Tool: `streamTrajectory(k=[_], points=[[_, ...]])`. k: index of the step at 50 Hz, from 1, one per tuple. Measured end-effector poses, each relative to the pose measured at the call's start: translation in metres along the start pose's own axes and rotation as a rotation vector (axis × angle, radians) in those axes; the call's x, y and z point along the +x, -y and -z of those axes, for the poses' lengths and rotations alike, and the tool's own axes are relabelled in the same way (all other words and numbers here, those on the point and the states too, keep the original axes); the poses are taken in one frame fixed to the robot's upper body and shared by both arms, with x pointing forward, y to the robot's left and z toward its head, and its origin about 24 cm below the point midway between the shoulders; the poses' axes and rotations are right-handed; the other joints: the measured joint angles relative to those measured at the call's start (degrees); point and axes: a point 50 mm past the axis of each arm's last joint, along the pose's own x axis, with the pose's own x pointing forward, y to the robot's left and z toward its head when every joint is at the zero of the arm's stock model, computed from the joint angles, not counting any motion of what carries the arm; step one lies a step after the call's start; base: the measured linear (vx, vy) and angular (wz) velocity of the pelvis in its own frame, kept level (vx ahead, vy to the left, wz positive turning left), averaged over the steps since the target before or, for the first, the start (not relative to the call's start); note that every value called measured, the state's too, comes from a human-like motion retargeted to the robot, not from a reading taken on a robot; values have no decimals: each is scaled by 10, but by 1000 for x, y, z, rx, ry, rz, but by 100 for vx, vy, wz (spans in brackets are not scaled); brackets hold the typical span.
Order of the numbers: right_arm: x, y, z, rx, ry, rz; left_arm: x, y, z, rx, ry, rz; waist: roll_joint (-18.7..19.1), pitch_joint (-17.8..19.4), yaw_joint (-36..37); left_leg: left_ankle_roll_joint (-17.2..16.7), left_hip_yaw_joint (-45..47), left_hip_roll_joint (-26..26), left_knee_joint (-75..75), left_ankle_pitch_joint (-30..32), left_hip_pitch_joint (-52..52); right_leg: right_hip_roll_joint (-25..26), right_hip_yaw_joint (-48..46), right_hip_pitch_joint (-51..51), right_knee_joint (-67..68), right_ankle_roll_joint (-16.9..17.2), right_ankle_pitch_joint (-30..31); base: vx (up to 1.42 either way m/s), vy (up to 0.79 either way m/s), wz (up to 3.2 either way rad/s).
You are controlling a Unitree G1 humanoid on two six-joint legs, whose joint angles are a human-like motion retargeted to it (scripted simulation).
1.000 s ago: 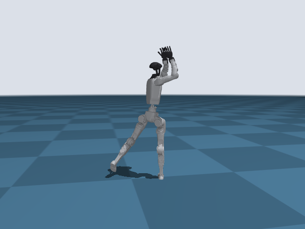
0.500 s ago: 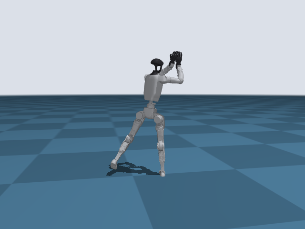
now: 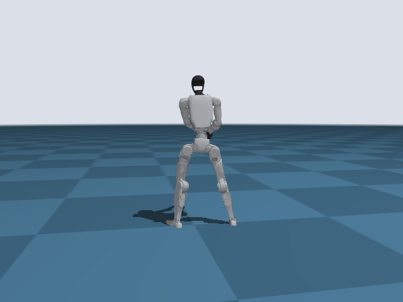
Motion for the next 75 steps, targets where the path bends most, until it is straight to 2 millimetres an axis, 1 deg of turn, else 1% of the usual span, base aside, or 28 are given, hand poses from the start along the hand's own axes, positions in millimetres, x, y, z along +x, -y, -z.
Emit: streamTrajectory(k=[2, 3, 5, 6, 8, 10, 13, 15, 20, 24, 28, 30, 32, 35, 38, 42, 45, 47, 50, 55, 59, 63, 68, 75], points=[[-2, 1, 33, 15, -172, -10, -4, -11, 33, 33, -129, -3, -5, 8, 48, -5, -19, -10, 5, -3, -15, -11, -22, 2, 4, 9, 11, -1, 27, 83], [-4, 1, 47, 23, -238, 2, -6, -15, 48, 40, -188, -4, -4, 10, 69, -8, -30, -14, 8, -4, -21, -16, -33, 5, 7, 11, 15, 1, 26, 103], [-9, 5, 71, -23, -335, 19, -16, -20, 77, 73, -292, 14, 6, 7, 99, -18, -56, -4, 65, -30, -53, -19, -60, 18, 15, 10, 24, 4, 25, 123], [-9, 6, 78, -57, -360, 36, -19, -22, 86, 74, -329, 8, 12, 5, 114, -25, -70, -5, 68, -31, -61, -19, -68, 21, 19, 10, 30, 5, 24, 126], [-9, 6, 89, -114, -401, 72, -24, -27, 100, 77, -386, -15, 24, 2, 140, -38, -98, -10, 68, -29, -71, -21, -81, 28, 30, 9, 41, 4, 22, 120], [-8, 3, 97, -142, -437, 104, -28, -33, 109, 94, -418, -55, 38, -1, 160, -49, -125, -14, 62, -24, -77, -20, -87, 34, 45, 5, 52, 4, 20, 117], [-8, -5, 104, -173, -472, 137, -31, -43, 116, 127, -439, -138, 59, -5, 177, -60, -160, -19, 51, -17, -79, -17, -81, 36, 73, -3, 66, 4, 16, 105], [-9, -12, 106, -224, -475, 144, -34, -50, 119, 126, -449, -196, 71, -6, 183, -63, -178, -21, 40, -12, -78, -13, -72, 35, 91, -8, 76, 2, 13, 84], [-6, -30, 102, -395, -433, 69, -34, -63, 120, 4, -452, -317, 93, 5, 184, -60, -201, -23, 20, -1, -74, -5, -54, 25, 123, -11, 98, -1, 8, 46], [-1, -39, 97, -497, -397, -21, -33, -67, 116, -89, -430, -395, 100, 22, 186, -57, -196, -24, 13, 4, -73, -7, -68, 23, 119, -7, 103, -3, 1, -11], [3, -43, 92, -578, -380, -79, -34, -63, 111, -151, -435, -524, 93, 40, 197, -57, -169, -24, 15, 4, -76, -15, -115, 22, 93, -6, 88, -8, -4, -57], [5, -41, 92, -591, -398, -89, -35, -58, 110, -163, -455, -583, 85, 48, 204, -58, -150, -25, 19, 3, -78, -20, -146, 21, 74, -5, 75, -10, -8, -81], [6, -35, 92, -590, -429, -82, -37, -52, 110, -168, -484, -606, 74, 55, 209, -60, -129, -25, 24, 2, -82, -23, -175, 20, 52, -4, 61, -10, -11, -89], [8, -23, 93, -587, -471, -41, -37, -41, 111, -184, -527, -562, 55, 62, 207, -67, -99, -23, 31, 2, -85, -22, -206, 18, 19, -2, 41, -11, -14, -89], [7, -10, 95, -577, -497, 23, -37, -33, 115, -213, -564, -432, 37, 63, 186, -77, -73, -16, 37, 3, -83, -16, -211, 17, -9, -4, 28, -10, -17, -79], [2, 4, 99, -544, -515, 87, -39, -28, 123, -242, -596, -265, 23, 58, 136, -89, -48, 2, 41, 7, -72, 1, -193, 17, -30, -18, 18, -7, -18, -65], [-1, 8, 103, -529, -517, 101, -41, -28, 128, -250, -605, -207, 21, 51, 92, -89, -33, 19, 40, 11, -60, 16, -174, 16, -34, -30, 13, -5, -19, -55], [0, 7, 101, -534, -507, 108, -39, -30, 126, -287, -606, -228, 16, 49, 74, -65, -17, 5, -15, 41, -36, 16, -157, 5, -37, -34, 13, -6, -17, -61], [-1, 7, 101, -539, -492, 126, -41, -30, 128, -296, -607, -236, 23, 46, 44, -52, -5, 14, -23, 45, -21, 26, -144, 2, -29, -40, 5, -2, -16, -41], [-3, 6, 103, -523, -490, 142, -44, -31, 131, -288, -612, -272, 42, 42, 18, -33, 8, 24, -22, 46, -10, 34, -132, -3, -17, -38, -6, -1, -12, -26], [-6, 2, 107, -518, -499, 128, -47, -36, 135, -277, -610, -296, 55, 39, 8, -27, 12, 26, -18, 44, -7, 35, -128, -5, -14, -33, -10, 0, -3, -6], [-9, -2, 110, -531, -486, 114, -48, -42, 138, -276, -599, -299, 59, 38, 1, -28, 13, 26, -13, 41, -8, 33, -127, -4, -16, -31, -11, 0, 0, 0], [-11, -3, 111, -511, -468, 119, -45, -44, 135, -230, -569, -268, 47, 44, -7, -33, 13, 24, -10, 35, -10, 30, -129, -2, -19, -33, -9, -1, 2, 1], [-7, 3, 106, -418, -476, 151, -37, -38, 125, -147, -547, -182, 9, 61, -11, -32, 10, 18, -11, 29, -15, 24, -133, -4, -18, -29, -2, -3, 8, 8]])
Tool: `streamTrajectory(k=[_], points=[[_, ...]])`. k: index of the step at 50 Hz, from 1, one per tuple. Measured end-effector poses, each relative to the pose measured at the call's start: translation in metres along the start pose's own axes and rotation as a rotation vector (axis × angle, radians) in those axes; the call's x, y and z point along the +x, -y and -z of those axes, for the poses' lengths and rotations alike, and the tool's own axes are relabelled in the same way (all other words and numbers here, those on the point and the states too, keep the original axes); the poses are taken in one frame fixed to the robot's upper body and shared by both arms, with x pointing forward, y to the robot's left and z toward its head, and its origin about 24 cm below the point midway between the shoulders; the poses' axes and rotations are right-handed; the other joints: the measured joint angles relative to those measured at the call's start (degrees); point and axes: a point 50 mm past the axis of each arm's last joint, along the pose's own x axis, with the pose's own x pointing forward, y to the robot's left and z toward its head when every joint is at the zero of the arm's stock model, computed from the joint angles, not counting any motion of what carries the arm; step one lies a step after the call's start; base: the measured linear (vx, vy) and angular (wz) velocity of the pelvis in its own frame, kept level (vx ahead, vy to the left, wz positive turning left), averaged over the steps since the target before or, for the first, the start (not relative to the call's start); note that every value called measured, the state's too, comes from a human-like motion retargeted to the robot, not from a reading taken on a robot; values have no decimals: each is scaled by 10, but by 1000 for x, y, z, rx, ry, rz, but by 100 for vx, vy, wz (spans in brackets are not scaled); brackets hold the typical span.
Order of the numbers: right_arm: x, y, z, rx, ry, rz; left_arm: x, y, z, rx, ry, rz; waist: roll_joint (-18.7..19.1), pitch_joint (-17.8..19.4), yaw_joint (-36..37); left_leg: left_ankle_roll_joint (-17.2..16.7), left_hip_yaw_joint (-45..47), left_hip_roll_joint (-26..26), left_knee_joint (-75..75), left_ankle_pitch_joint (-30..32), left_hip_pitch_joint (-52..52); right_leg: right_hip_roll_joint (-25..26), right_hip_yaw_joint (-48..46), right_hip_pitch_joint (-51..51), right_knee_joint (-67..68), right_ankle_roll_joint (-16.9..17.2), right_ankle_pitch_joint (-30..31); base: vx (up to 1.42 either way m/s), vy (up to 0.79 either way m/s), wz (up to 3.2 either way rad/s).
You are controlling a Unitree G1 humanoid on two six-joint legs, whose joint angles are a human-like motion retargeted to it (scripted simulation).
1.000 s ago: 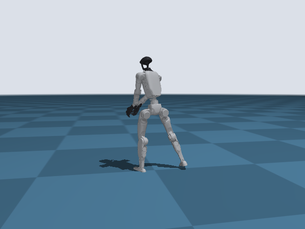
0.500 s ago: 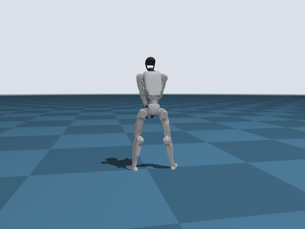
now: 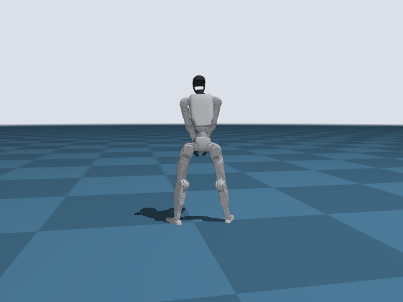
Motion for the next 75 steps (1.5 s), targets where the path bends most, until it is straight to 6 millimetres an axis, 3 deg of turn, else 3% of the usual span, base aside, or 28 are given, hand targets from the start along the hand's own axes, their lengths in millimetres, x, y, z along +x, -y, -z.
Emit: streamTrajectory(k=[6, 11, 19, 23, 25, 30, 33, 37, 41, 44, 46, 50, 53, 55, 57, 58, 59, 60, 61, 62, 63, 64, 65, 70, 75], points=[[3, 9, -6, 77, 3, -24, -3, 11, -9, 68, 38, 9, -16, 25, 25, 5, -16, -14, -5, 1, -13, -11, -17, 3, -6, 10, 11, -3, 9, 26], [2, 5, -16, 67, 54, -53, -2, 8, -19, 34, 82, -3, -12, 49, 54, 6, -41, -33, -16, 11, -31, -25, -45, 8, -17, 17, 22, -4, 7, 47], [-6, -23, -26, -17, 83, -96, 4, -19, -28, -51, 113, -16, -1, 59, 100, 13, -92, -64, -41, 33, -72, -45, -104, 6, -23, 33, 41, -1, 6, 63], [-15, -43, -38, -31, 140, -120, 6, -40, -41, -101, 173, -38, 8, 41, 140, 20, -126, -73, -45, 34, -91, -53, -136, 6, -4, 37, 48, 10, 9, 76], [-20, -52, -41, 12, 159, -151, 6, -50, -44, -77, 205, -11, 18, 15, 168, 22, -144, -62, 1, 8, -117, -64, -143, -11, 64, 37, 34, 18, 10, 92], [-35, -73, -87, 90, 293, -227, 1, -70, -103, -13, 374, -18, 50, -33, 231, 32, -222, -82, -34, 20, -106, -67, -149, 34, 77, 16, 74, 20, 15, 131], [-56, -93, -131, 122, 443, -326, -15, -84, -159, 68, 568, -55, 68, -68, 258, 26, -278, -87, -28, 15, -101, -68, -114, 50, 129, 3, 93, 26, 14, 162], [-112, -120, -204, 149, 729, -522, -65, -106, -245, 180, 920, -137, 81, -105, 274, 3, -350, -96, -25, 11, -87, -57, -24, 65, 194, -4, 126, 25, 10, 166], [-199, -141, -267, 118, 1097, -718, -145, -123, -320, 283, 1322, -261, 89, -131, 277, -51, -414, -94, -10, -3, -76, -11, 99, 76, 231, 3, 170, 23, 6, 145], [-271, -149, -295, 50, 1379, -835, -214, -129, -357, 321, 1604, -364, 84, -142, 283, -66, -448, -98, -24, 2, -60, 24, 202, 81, 244, 17, 204, 20, 4, 110], [-322, -153, -303, -16, 1569, -902, -261, -132, -374, 352, 1784, -443, 77, -140, 283, -72, -466, -99, -35, 6, -47, 48, 269, 88, 248, 28, 224, 18, 2, 88], [-393, -145, -306, -122, 1907, -937, -331, -128, -383, 357, 2077, -597, 64, -167, 300, -71, -495, -104, -46, 6, -39, 85, 369, 99, 245, 62, 264, 17, 2, 68], [-439, -141, -292, -161, 2134, -959, -373, -130, -378, 364, 2268, -735, 52, -185, 298, -71, -507, -106, -49, 5, -35, 101, 409, 107, 240, 80, 290, 15, 0, 42], [-466, -138, -285, -241, 2384, -799, -400, -129, -372, 355, 2402, -824, 44, -191, 301, -75, -514, -107, -49, 4, -33, 107, 418, 111, 238, 92, 303, 13, -2, 29], [-492, -132, -269, -207, 2459, -937, -423, -123, -362, 314, 2551, -804, 42, -195, 307, -85, -519, -99, -47, -1, -27, 117, 410, 118, 232, 92, 316, 13, -7, 17], [-506, -129, -266, -243, 2602, -817, -435, -110, -350, 225, 2676, -569, 37, -188, 316, -89, -519, -99, -45, -4, -21, 117, 404, 126, 230, 92, 318, 13, -5, 7], [-516, -129, -268, -333, 2795, -502, -446, -111, -348, 250, 2726, -691, 34, -186, 322, -90, -519, -99, -43, -6, -19, 116, 399, 128, 229, 92, 320, 11, -3, 2], [-526, -128, -273, -400, 2975, -46, -457, -121, -352, 317, 2728, -1009, 32, -187, 326, -90, -519, -100, -41, -7, -18, 115, 396, 129, 228, 92, 321, 10, 0, -5], [-534, -126, -253, -327, 2923, -463, -461, -106, -336, 224, 2849, -682, 26, -182, 329, -90, -516, -107, -38, -9, -12, 107, 392, 136, 227, 92, 318, 10, 1, -11], [-542, -124, -243, -292, 2934, -589, -467, -100, -325, 167, 2922, -508, 21, -179, 333, -90, -513, -113, -36, -11, -9, 100, 387, 140, 226, 92, 314, 8, 2, -16], [-551, -122, -250, -332, 3116, -119, -474, -104, -324, 205, 2958, -658, 17, -182, 337, -90, -510, -115, -35, -11, -10, 96, 383, 139, 225, 92, 311, 4, 1, -18], [-558, -120, -251, 318, -3043, -147, -482, -112, -328, 241, 2957, -935, 15, -184, 342, -90, -507, -117, -33, -11, -13, 91, 377, 137, 223, 92, 307, 0, 0, -19], [-565, -118, -250, 301, -2975, -293, -492, -123, -332, -248, -2816, 1238, 14, -187, 346, -90, -505, -118, -32, -11, -17, 86, 372, 135, 222, 92, 302, -2, 0, -21], [-588, -108, -228, 213, -2803, -376, -513, -123, -320, -183, -2589, 1308, -9, -185, 365, -90, -484, -133, -33, -2, -35, 41, 312, 126, 213, 91, 252, -8, -1, -27], [-598, -105, -232, 202, -2663, -679, -518, -131, -320, -110, -2539, 1369, -9, -170, 390, -87, -458, -100, -51, 19, -63, 27, 180, 110, 199, 42, 175, -21, -19, -46]])
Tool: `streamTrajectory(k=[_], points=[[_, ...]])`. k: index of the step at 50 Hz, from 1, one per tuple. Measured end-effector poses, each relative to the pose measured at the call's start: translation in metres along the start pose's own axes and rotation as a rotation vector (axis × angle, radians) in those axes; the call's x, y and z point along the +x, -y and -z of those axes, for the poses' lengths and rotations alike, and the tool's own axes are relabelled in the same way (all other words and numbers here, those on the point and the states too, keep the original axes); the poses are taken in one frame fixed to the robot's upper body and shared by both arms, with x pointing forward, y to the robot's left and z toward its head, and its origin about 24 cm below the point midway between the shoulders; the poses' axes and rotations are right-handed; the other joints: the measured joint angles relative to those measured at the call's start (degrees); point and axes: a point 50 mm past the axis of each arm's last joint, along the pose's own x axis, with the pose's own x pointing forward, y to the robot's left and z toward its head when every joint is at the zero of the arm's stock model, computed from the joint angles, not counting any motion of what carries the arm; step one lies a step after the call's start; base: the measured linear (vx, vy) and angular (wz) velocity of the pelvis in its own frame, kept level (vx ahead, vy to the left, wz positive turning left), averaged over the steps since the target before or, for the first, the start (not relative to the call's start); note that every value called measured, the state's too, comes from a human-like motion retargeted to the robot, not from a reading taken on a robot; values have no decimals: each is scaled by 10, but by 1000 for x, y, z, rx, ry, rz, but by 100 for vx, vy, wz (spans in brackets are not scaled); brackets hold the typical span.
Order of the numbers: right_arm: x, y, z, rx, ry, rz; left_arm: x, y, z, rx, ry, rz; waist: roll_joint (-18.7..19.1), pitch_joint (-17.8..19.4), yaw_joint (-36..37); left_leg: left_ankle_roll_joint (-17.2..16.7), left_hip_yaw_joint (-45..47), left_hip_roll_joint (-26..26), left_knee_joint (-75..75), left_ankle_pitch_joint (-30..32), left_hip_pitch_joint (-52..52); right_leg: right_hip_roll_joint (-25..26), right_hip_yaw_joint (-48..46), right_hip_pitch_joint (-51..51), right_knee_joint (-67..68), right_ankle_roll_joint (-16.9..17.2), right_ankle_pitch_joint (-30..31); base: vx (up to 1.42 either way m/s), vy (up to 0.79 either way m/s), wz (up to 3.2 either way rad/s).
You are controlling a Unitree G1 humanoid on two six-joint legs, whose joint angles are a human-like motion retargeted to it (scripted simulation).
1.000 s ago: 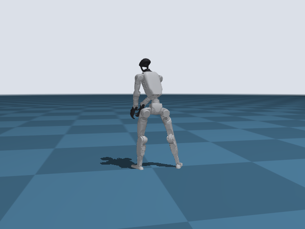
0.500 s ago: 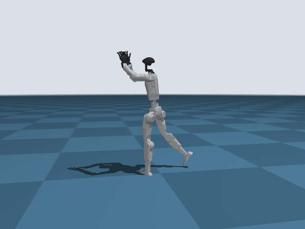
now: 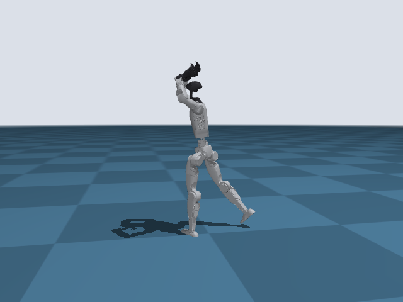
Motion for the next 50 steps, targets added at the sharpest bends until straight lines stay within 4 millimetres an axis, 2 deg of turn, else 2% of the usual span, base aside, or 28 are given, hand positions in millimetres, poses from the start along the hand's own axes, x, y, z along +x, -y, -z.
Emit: streamTrajectory(k=[2, 3, 4, 5, 7, 10, 12, 13, 15, 17, 18, 20, 22, 23, 25, 26, 27, 28, 29, 30, 33, 35, 37, 40, 43, 45, 46, 50], points=[[-5, -9, 7, -101, -7, -64, -11, 2, 4, -45, -76, 24, 6, 20, 11, 5, 16, 5, -7, 12, -10, -13, -57, -8, -1, -17, -41, -34, -18, -65], [-8, -16, 4, -73, -29, -86, -18, 3, -6, -238, -159, 12, 10, 35, 17, 6, 25, 6, -12, 18, -13, -22, -85, -12, 1, -25, -65, -40, -17, -72], [-17, -26, -21, 485, -150, -164, -29, 2, 8, -176, -213, 31, 22, 47, 21, 8, 35, 7, -14, 25, -18, -29, -114, -16, 4, -32, -89, -43, -18, -76], [-22, -13, -46, 1295, -274, -66, -42, -2, 32, 15, -246, 72, 39, 59, 23, 11, 44, 9, -15, 32, -23, -36, -143, -21, 6, -40, -112, -47, -18, -89], [-34, -37, -47, 1365, -403, -142, -72, -7, 48, 56, -402, 111, 61, 93, 28, 19, 70, 17, -17, 44, -35, -47, -192, -40, 10, -57, -156, -52, -18, -113], [-64, -84, -79, 1533, -681, -297, -147, -41, 76, 208, -721, 175, 115, 147, 7, 31, 119, 30, -17, 64, -51, -66, -242, -84, 32, -83, -220, -58, -18, -145], [-109, -117, -113, 1601, -961, -445, -213, -65, 71, 290, -1000, 207, 155, 187, -10, 34, 156, 41, -14, 74, -60, -76, -253, -120, 49, -92, -253, -59, -19, -168], [-139, -131, -131, 1611, -1128, -525, -248, -75, 60, 323, -1149, 233, 173, 208, -22, 35, 176, 47, -12, 79, -64, -79, -252, -139, 56, -94, -266, -56, -19, -176], [-216, -142, -167, 1569, -1519, -686, -318, -91, 19, 357, -1464, 317, 197, 245, -50, 34, 217, 58, -7, 85, -67, -83, -237, -176, 66, -90, -284, -51, -19, -182], [-300, -127, -204, 1437, -1933, -826, -381, -108, -40, 406, -1757, 520, 189, 276, -105, 31, 258, 77, 5, 85, -68, -73, -206, -207, 65, -88, -288, -39, -20, -192], [-344, -107, -224, 1329, -2148, -882, -409, -116, -79, 417, -1903, 657, 175, 281, -135, 29, 279, 88, 14, 83, -71, -63, -189, -223, 59, -85, -285, -30, -21, -198], [-424, -47, -260, 1050, -2558, -939, -446, -127, -169, 373, -2190, 974, 132, 287, -202, 28, 318, 113, 39, 75, -70, -41, -152, -241, 38, -78, -274, -19, -21, -207], [-479, 20, -282, 800, -2875, -894, -453, -122, -250, 179, -2455, 1247, 62, 289, -285, 27, 353, 144, 71, 64, -60, -11, -112, -240, 3, -74, -255, -4, -21, -219], [-510, 67, -285, -603, 2933, 799, -445, -114, -299, 23, -2583, 1397, 37, 283, -327, 32, 366, 157, 94, 53, -41, 0, -95, -221, -18, -68, -247, 6, -19, -223], [-544, 129, -262, -338, 3018, 662, -417, -81, -354, -295, -2728, 1498, -32, 267, -422, 38, 388, 186, 139, 39, -2, 24, -55, -183, -60, -62, -230, 15, -20, -242], [-552, 139, -233, 271, -3003, -617, -402, -54, -361, -414, -2746, 1427, -66, 240, -477, 41, 393, 200, 163, 38, 12, 37, -31, -170, -81, -59, -221, 22, -21, -270], [-555, 144, -200, 235, -2899, -564, -386, -25, -361, -525, -2743, 1337, -96, 211, -532, 44, 397, 213, 187, 39, 28, 49, -5, -158, -99, -57, -212, 27, -21, -291], [-551, 135, -159, 260, -2755, -514, -370, 7, -348, -617, -2707, 1207, -121, 177, -589, 45, 397, 225, 210, 43, 45, 61, 25, -146, -116, -55, -204, 28, -21, -311], [-537, 109, -116, 364, -2604, -457, -356, 41, -320, -705, -2622, 1068, -150, 152, -645, 42, 394, 234, 228, 53, 69, 73, 58, -130, -130, -55, -197, 28, -21, -332], [-513, 77, -74, 492, -2442, -400, -337, 74, -285, -791, -2509, 929, -180, 132, -702, 37, 389, 241, 243, 67, 98, 85, 93, -113, -143, -54, -190, 29, -21, -344], [-432, 30, 34, 657, -1992, -311, -256, 146, -208, -1047, -2128, 705, -179, 45, -800, 25, 343, 236, 272, 125, 161, 114, 198, -82, -172, -51, -171, 35, -18, -345], [-379, 27, 83, 596, -1724, -289, -189, 173, -181, -1181, -1926, 564, -140, -3, -806, 26, 299, 216, 285, 168, 183, 126, 264, -75, -191, -47, -158, 39, -15, -324], [-319, 24, 113, 543, -1478, -210, -125, 186, -158, -1232, -1621, 526, -115, -21, -805, 18, 258, 188, 287, 210, 204, 132, 325, -68, -211, -40, -144, 36, -11, -292], [-236, 31, 133, 483, -1145, -113, -41, 181, -138, -1303, -1289, 390, -70, -32, -789, 5, 205, 143, 284, 265, 223, 130, 396, -61, -243, -26, -126, 32, -4, -228], [-178, 46, 132, 476, -882, -104, 14, 163, -136, -1337, -1061, 259, -24, -34, -753, -3, 176, 105, 281, 302, 226, 118, 436, -62, -264, -4, -119, 26, 5, -138], [-158, 51, 124, 487, -767, -121, 30, 151, -138, -1347, -980, 182, 5, -36, -731, -3, 168, 90, 279, 317, 225, 115, 451, -68, -265, 11, -120, 20, 8, -79], [-154, 51, 118, 494, -733, -136, 31, 147, -139, -1345, -960, 156, 19, -35, -721, -3, 167, 89, 279, 321, 224, 117, 455, -70, -265, 16, -121, 16, 6, -54], [-154, 47, 101, 524, -665, -202, 17, 136, -135, -1330, -937, 124, 68, -28, -690, -3, 168, 96, 283, 320, 219, 127, 458, -75, -265, 28, -122, 9, 4, -10]])
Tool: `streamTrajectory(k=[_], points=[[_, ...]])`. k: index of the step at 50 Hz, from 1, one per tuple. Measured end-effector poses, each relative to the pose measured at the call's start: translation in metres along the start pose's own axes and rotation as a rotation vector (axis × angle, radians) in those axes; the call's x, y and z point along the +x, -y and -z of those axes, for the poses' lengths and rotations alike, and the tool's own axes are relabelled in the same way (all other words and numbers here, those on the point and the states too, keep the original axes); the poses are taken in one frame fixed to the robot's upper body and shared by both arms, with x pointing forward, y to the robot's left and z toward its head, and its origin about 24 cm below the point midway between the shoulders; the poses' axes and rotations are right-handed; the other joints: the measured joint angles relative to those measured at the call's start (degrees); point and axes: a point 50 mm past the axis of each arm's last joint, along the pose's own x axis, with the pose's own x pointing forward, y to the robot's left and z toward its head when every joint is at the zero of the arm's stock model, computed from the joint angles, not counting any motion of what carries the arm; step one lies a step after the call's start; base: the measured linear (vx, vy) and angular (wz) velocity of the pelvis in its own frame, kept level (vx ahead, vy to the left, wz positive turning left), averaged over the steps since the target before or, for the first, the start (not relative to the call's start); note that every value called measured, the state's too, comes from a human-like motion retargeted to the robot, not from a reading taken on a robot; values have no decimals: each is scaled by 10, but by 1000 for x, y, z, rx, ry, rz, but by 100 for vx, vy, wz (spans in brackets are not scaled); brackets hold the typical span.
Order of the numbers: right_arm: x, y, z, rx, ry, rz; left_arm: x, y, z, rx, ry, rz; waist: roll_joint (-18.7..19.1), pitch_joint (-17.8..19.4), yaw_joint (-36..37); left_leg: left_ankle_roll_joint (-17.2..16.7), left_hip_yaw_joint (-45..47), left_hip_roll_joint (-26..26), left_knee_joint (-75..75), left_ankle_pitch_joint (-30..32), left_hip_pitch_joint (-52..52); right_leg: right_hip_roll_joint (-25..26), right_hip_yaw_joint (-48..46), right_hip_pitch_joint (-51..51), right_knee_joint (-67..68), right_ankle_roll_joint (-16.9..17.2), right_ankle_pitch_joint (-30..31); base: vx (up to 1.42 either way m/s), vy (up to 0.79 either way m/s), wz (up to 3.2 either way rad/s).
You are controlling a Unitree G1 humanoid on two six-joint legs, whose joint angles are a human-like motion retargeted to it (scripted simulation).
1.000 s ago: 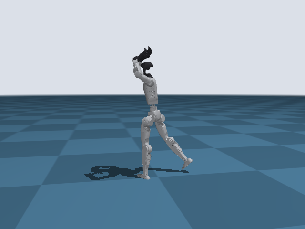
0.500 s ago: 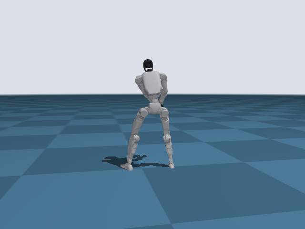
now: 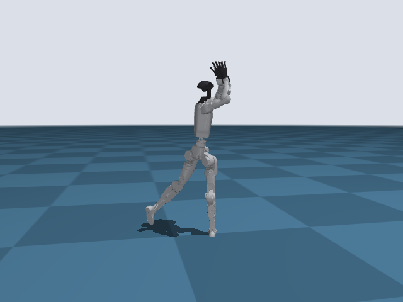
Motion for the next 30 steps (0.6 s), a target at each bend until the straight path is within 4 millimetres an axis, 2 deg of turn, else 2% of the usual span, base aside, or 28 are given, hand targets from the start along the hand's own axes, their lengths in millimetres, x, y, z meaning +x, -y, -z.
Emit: streamTrajectory(k=[6, 15, 19, 21, 24, 28, 30], points=[[-17, -7, 3, 13, -20, -59, -18, -15, 12, 33, -27, 7, 32, 17, 25, 4, 9, 12, 2, -24, -14, -11, -34, -1, 0, -6, -7, -1, 7, 56], [-35, -4, 16, -25, -73, -17, -29, -10, 25, 89, -67, 50, 24, 47, 40, 10, 43, 23, -2, -87, -51, -53, -116, -15, 10, -12, -22, -10, 8, 91], [-57, 1, 33, 10, -181, 44, -41, -8, 42, 100, -146, 74, 24, 66, 39, 28, 101, 49, -1, -136, -63, -59, -163, -21, 26, -16, -34, -14, 7, 110], [-81, 5, 47, 38, -282, 87, -55, -5, 58, 86, -232, 94, 22, 73, 39, 42, 144, 63, -8, -162, -63, -63, -189, -22, 32, -18, -40, -14, 8, 124], [-132, 11, 67, 78, -495, 155, -91, -1, 89, 29, -425, 112, 15, 80, 39, 66, 225, 77, -35, -201, -53, -73, -232, -23, 40, -18, -47, -15, 10, 138], [-221, 9, 80, 150, -847, 225, -163, -1, 130, -56, -738, 95, 4, 87, 31, 82, 341, 75, -99, -249, -35, -90, -297, -25, 50, -12, -55, -17, 14, 155], [-265, 5, 79, 133, -1013, 174, -204, -1, 144, -81, -880, 78, 3, 92, 31, 82, 386, 68, -134, -271, -34, -98, -332, -29, 55, -8, -59, -20, 19, 163]])
